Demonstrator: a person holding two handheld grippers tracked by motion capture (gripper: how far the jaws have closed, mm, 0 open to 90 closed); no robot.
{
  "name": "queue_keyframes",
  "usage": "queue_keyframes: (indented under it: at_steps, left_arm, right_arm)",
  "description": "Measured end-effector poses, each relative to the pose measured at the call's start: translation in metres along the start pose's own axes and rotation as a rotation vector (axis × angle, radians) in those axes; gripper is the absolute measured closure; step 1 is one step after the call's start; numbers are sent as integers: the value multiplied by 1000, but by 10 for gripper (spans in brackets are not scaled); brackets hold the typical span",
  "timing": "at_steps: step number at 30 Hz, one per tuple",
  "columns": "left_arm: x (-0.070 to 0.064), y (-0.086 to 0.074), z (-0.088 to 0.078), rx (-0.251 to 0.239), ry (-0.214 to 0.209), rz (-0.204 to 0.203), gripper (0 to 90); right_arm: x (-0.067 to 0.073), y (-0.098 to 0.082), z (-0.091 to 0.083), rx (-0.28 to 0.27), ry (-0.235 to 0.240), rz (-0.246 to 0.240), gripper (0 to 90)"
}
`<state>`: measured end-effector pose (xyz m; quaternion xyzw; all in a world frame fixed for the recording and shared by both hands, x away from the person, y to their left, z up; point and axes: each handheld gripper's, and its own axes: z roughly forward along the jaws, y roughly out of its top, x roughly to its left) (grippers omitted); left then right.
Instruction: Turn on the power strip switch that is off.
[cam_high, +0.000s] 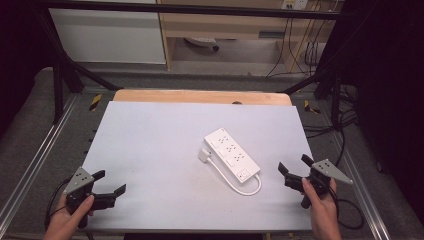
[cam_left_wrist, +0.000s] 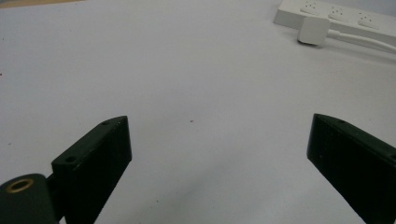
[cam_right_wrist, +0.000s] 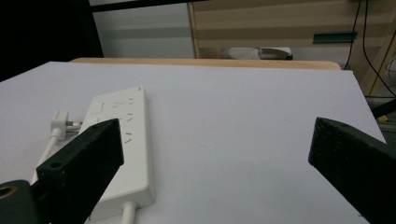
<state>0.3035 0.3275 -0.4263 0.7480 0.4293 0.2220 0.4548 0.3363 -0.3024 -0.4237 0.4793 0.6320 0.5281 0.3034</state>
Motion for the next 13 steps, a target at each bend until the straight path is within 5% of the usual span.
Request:
queue_keyframes:
  at_steps: [13]
  left_arm:
    - [-1,0,1,4,-5,9,66]
  right_arm:
    - [3,-25,15,170,4,-48,31]
